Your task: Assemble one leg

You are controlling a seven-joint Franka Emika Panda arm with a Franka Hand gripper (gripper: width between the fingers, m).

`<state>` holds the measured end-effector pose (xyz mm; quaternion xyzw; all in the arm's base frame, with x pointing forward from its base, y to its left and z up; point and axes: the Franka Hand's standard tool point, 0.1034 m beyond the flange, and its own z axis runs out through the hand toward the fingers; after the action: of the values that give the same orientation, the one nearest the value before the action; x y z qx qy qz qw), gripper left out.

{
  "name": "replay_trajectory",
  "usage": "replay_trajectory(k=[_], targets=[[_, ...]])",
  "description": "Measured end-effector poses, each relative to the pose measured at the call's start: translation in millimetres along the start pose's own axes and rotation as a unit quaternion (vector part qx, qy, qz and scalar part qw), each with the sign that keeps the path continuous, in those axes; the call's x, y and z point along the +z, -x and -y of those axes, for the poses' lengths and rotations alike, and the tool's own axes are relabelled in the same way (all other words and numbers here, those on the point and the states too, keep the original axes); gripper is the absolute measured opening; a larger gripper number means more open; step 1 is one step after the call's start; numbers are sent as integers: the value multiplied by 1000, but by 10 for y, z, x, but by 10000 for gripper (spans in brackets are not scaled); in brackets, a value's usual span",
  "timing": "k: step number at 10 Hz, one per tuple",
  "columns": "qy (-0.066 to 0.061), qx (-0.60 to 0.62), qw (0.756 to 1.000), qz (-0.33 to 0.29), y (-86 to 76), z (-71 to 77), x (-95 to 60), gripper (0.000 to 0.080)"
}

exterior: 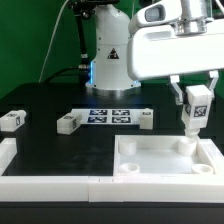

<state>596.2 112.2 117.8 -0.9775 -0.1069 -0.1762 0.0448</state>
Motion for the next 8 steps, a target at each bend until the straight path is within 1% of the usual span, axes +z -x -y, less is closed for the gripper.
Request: replay_trajectory(k=[2,3,4,6,7,8], targets=[[-1,-14,1000,-4,-156,-31,112,291],[-1,-13,1000,-6,-157,-32,124,291],[2,-13,1000,-14,-154,-42,120,291],[2,-13,1000,-14,-151,-43,122,291],[17,-19,998,-65,-224,-107,93,291],[14,-14,999,-50,-107,-75,141,291]])
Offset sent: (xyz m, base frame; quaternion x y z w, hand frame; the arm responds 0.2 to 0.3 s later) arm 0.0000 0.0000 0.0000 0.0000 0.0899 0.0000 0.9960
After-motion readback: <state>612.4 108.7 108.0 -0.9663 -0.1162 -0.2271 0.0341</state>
